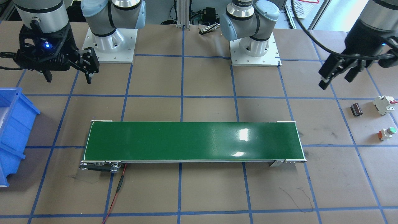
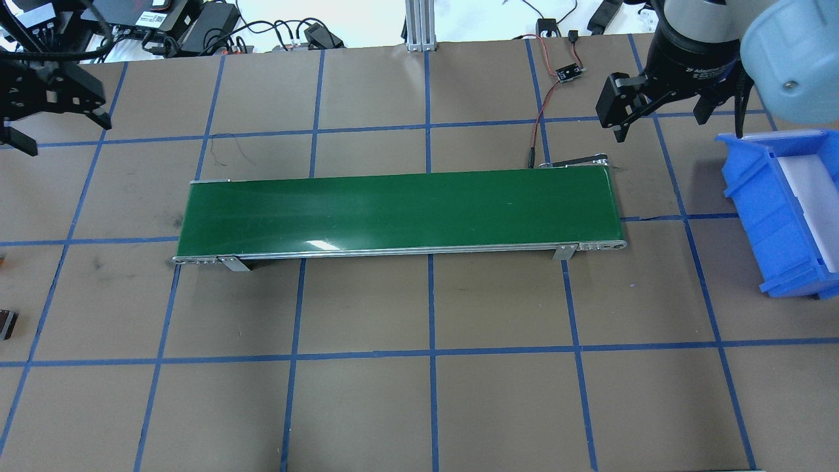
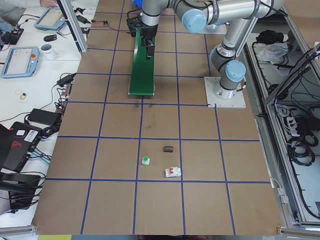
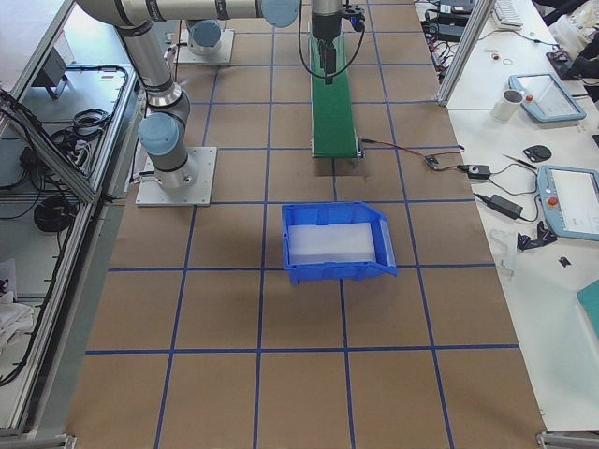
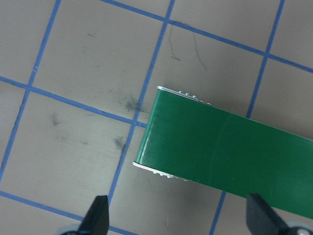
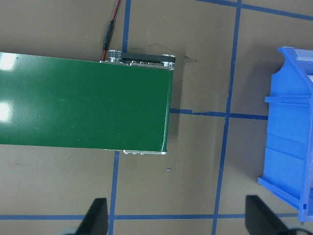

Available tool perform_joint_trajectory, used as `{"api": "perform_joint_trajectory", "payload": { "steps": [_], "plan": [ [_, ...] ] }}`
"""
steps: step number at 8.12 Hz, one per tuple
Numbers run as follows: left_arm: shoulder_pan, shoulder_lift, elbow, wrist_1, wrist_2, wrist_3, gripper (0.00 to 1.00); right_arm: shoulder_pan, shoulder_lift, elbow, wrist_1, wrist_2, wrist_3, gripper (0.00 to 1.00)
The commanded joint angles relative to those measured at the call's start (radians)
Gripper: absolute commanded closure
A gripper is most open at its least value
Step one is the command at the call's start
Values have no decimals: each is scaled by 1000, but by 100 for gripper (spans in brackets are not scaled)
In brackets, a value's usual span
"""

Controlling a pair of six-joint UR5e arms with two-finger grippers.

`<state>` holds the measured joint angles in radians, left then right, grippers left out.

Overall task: Move capacitor from left to right
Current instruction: 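Move the left gripper outward toward the table edge beside the conveyor, then lower the left gripper and close it on the brown capacitor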

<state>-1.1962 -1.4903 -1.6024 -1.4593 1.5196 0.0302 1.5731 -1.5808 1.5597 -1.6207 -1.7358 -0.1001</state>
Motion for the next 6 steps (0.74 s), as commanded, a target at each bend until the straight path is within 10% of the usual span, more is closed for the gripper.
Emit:
{"api": "perform_joint_trajectory", "payload": {
  "steps": [1,6],
  "plan": [
    [175,8,2,-12,-13,199,0,-1,1,2,-1,-2,-1,0],
    [478,-72,-79,-35,103,696,0,-1,7,6,4,-2,-1,0]
  ]
}}
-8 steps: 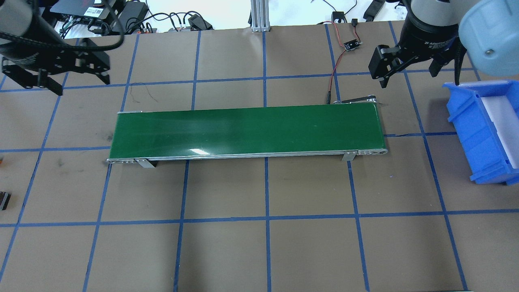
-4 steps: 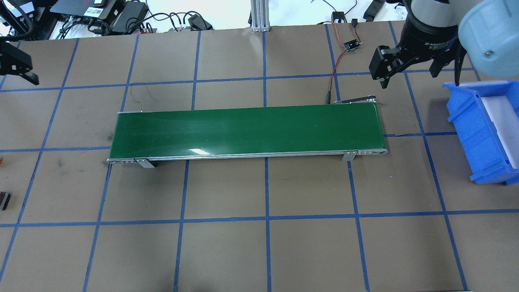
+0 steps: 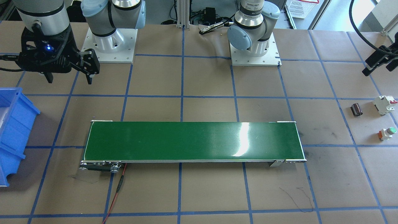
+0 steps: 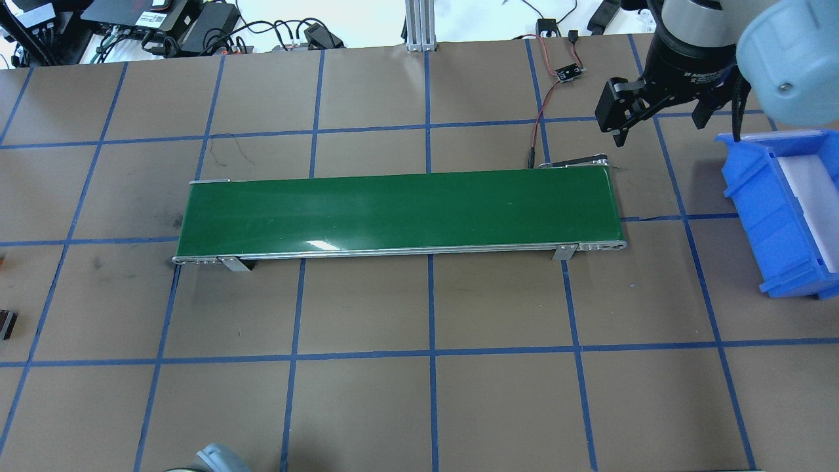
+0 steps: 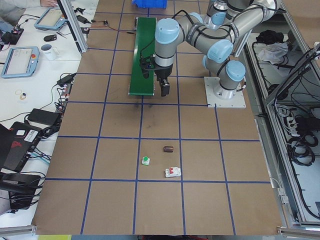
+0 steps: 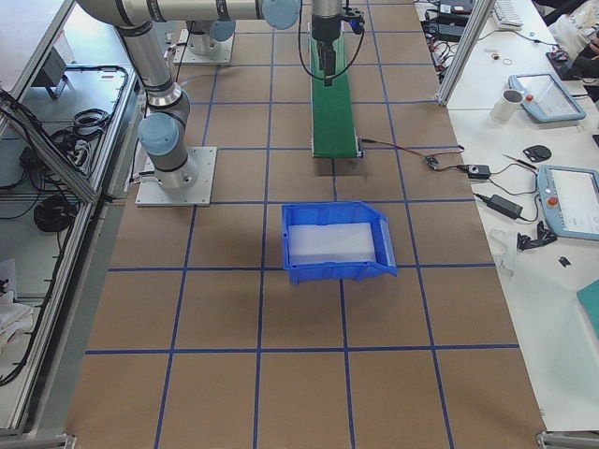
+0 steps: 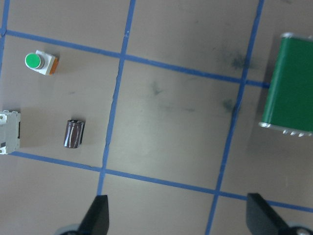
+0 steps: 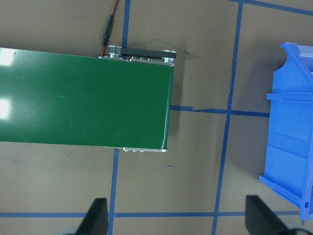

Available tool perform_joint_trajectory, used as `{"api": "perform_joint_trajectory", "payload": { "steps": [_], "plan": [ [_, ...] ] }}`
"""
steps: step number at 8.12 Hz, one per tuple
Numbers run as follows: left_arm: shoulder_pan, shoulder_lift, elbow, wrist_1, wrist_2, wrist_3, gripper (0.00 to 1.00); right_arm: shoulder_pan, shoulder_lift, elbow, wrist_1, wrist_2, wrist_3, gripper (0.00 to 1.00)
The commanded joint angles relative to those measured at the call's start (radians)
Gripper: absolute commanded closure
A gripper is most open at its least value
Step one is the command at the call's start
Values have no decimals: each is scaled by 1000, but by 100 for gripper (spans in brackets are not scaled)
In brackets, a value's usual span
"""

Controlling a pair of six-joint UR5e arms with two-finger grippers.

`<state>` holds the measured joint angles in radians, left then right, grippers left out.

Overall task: Move capacitor from left to right
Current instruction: 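Lower the left gripper and close it on the brown capacitor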

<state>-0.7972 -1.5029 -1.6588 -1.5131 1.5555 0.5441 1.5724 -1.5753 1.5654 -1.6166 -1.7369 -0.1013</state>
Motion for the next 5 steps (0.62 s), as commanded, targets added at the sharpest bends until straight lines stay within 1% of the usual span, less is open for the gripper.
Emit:
{"api": "perform_joint_trajectory", "payload": {
  "steps": [1,2,3,4,5],
  "plan": [
    [125,-135,-21,116,98,280,0,0,1,1,3,-1,-1,0],
    [162,-208,-25,260,91,415,0,0,1,1,3,-1,-2,0],
    [195,-265,-27,305,90,474,0,0,1,1,4,2,0,0],
    [222,-311,-29,324,92,522,0,0,1,2,12,3,0,0],
    [223,-350,-30,406,81,527,0,0,1,2,14,3,-1,0]
  ]
}}
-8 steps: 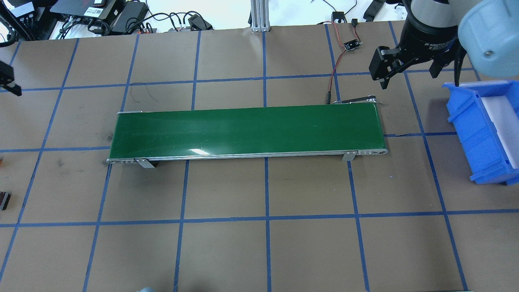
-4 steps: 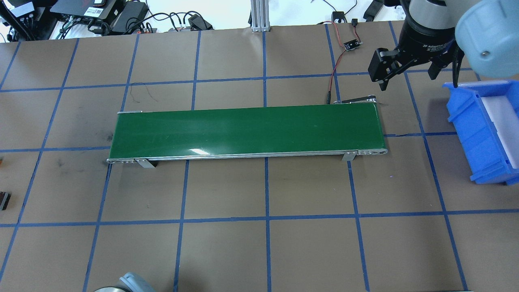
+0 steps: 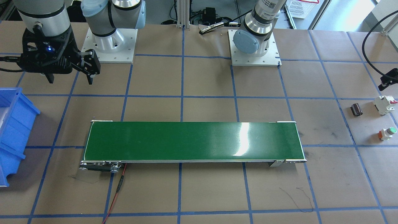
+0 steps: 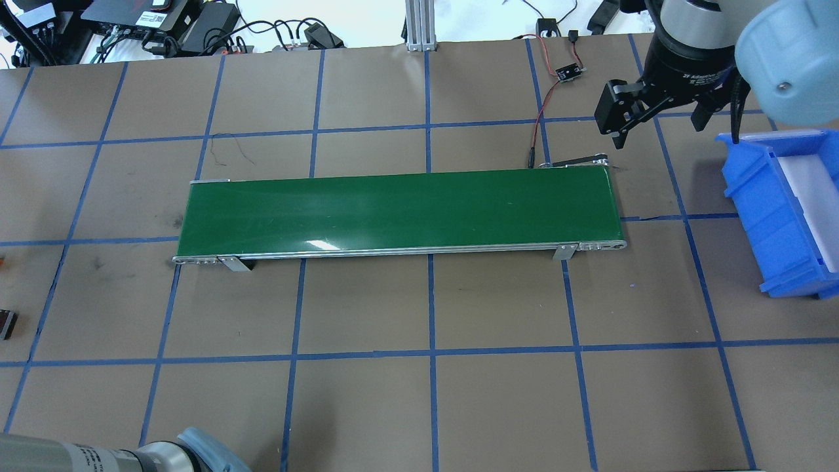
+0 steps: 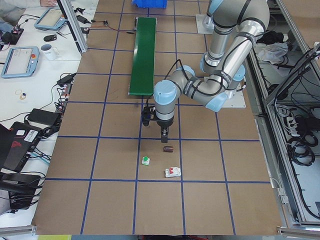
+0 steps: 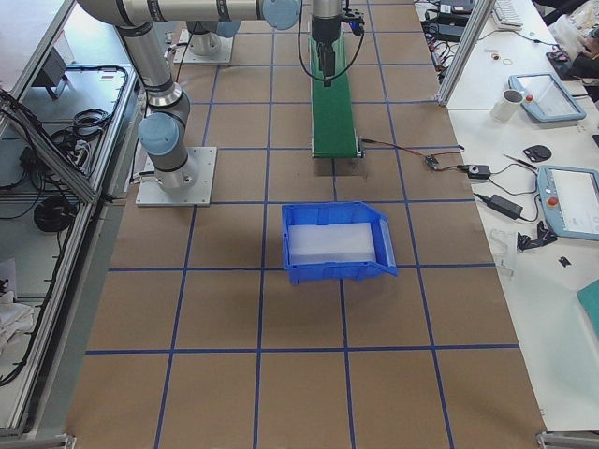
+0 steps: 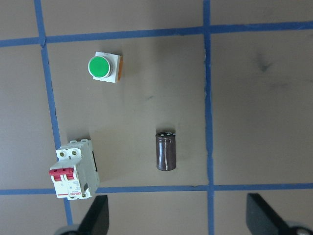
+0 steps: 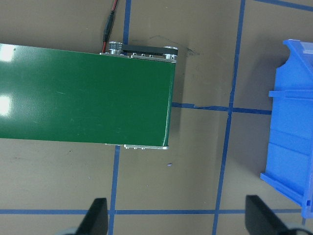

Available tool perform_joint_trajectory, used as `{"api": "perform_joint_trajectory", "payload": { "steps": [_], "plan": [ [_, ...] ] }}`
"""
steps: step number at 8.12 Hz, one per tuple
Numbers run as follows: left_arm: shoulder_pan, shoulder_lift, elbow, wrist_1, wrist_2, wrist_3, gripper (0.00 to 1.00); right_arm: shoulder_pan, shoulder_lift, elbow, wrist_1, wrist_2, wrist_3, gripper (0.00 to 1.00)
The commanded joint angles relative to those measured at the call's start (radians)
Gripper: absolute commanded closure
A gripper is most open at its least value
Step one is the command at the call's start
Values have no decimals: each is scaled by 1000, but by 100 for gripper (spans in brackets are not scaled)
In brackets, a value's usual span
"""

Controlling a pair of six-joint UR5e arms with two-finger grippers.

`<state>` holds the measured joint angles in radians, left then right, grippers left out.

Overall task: Move capacitor from left to right
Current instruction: 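Lower the left gripper and close it on the brown capacitor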

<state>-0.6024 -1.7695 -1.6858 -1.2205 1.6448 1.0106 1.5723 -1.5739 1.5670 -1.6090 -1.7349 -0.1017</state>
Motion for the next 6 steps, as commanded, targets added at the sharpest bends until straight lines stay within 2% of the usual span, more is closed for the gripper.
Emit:
{"api": "perform_joint_trajectory", "payload": {
  "steps": [1,2,4,6],
  "plan": [
    [29,-123,-3,160,-72,104,0,0,0,1,5,2,0,0],
    [32,-171,-5,177,-151,153,0,0,0,1,3,2,0,0],
    [33,-195,-12,171,-151,142,0,0,0,1,-6,11,2,0],
    [36,-199,-92,193,-148,117,0,2,0,1,-5,14,2,0]
  ]
}}
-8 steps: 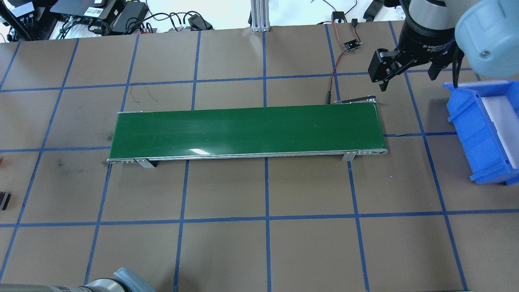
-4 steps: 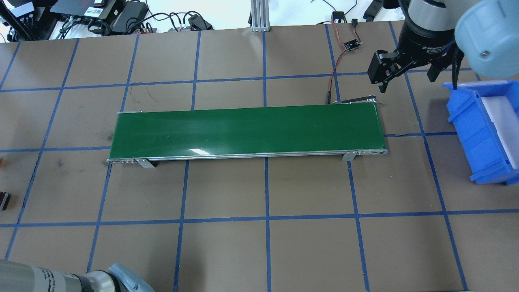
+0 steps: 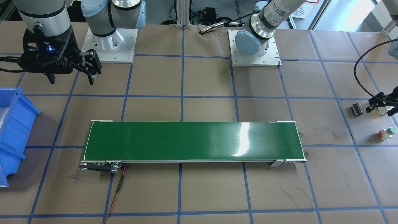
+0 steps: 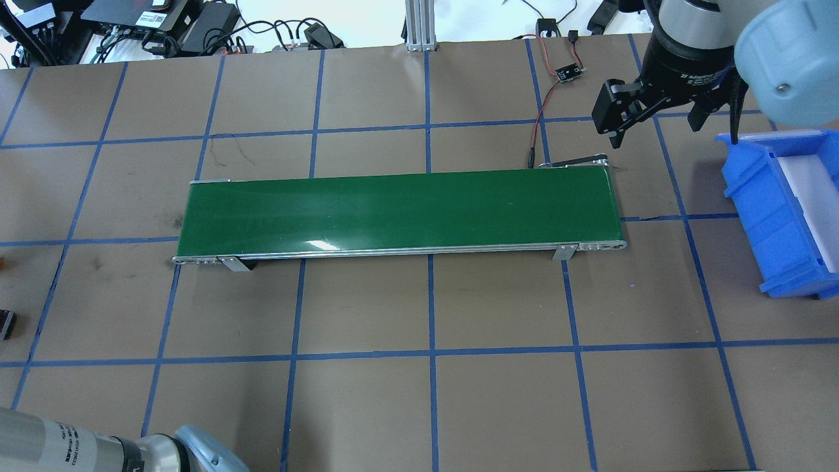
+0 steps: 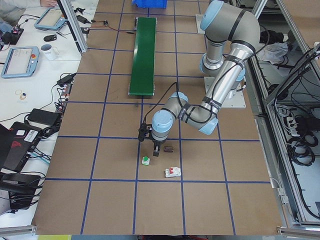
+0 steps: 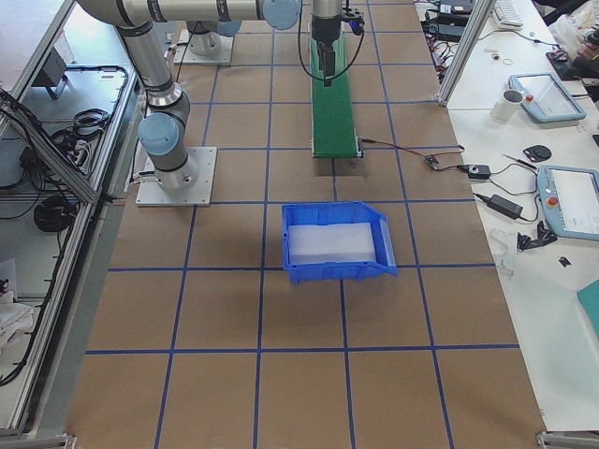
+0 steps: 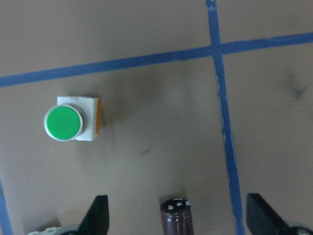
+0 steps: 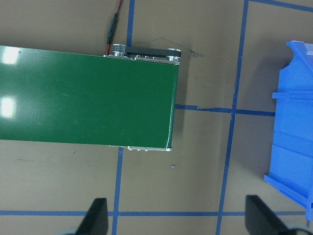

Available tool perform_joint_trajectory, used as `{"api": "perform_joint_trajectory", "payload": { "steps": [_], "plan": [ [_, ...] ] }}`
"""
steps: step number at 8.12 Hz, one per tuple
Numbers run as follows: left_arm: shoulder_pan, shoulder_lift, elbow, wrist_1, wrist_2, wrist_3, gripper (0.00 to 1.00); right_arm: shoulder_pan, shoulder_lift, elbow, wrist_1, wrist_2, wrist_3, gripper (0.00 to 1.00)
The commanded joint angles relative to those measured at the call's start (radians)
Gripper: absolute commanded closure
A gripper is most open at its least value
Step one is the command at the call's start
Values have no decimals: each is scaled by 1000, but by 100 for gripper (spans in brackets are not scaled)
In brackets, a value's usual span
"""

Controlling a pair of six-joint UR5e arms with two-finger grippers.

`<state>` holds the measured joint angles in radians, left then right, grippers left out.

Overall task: Move capacitor from left to right
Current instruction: 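Lower the left gripper and close it on the brown capacitor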

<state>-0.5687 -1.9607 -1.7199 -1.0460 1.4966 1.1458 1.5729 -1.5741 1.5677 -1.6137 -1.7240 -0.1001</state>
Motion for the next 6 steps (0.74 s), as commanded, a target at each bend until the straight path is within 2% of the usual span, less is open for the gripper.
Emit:
{"api": "perform_joint_trajectory", "payload": {
  "steps": [1,2,3,6],
  "plan": [
    [6,-7,-78,24,4,-18,0,2,-1,0,1,3,3,0],
    [10,-9,-99,52,7,-12,0,1,-1,0,4,1,3,0],
    [30,-20,-127,132,11,-3,1,2,-3,0,0,4,3,0],
    [52,-49,-164,153,31,2,1,2,-1,0,-2,6,3,0]
  ]
}}
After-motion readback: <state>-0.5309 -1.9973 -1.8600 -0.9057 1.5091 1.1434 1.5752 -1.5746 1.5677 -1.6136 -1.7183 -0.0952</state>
